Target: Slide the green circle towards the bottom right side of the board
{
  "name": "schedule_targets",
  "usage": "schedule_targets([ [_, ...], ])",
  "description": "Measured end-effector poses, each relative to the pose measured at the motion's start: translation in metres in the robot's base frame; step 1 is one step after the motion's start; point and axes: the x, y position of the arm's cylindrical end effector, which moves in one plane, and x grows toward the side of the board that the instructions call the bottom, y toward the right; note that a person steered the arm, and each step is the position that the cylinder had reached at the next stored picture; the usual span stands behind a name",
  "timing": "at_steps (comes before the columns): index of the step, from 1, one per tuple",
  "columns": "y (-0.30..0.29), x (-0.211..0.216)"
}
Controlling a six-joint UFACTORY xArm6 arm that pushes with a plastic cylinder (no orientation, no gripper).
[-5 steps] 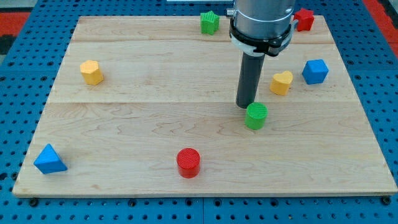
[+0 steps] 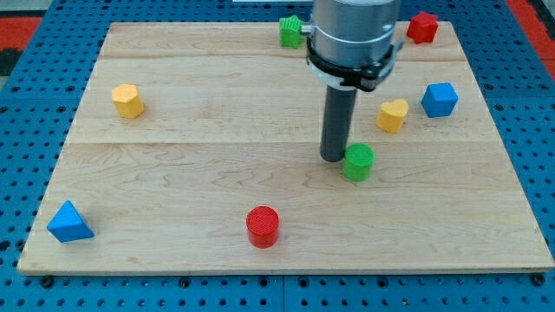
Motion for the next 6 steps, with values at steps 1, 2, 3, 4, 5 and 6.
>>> schedule_targets([
  [1, 0.049, 0.008],
  [2, 0.088, 0.012],
  [3, 0.098, 0.015],
  [4, 0.113, 0.034],
  [5, 0.129, 0.052],
  [6, 0.129, 0.058],
])
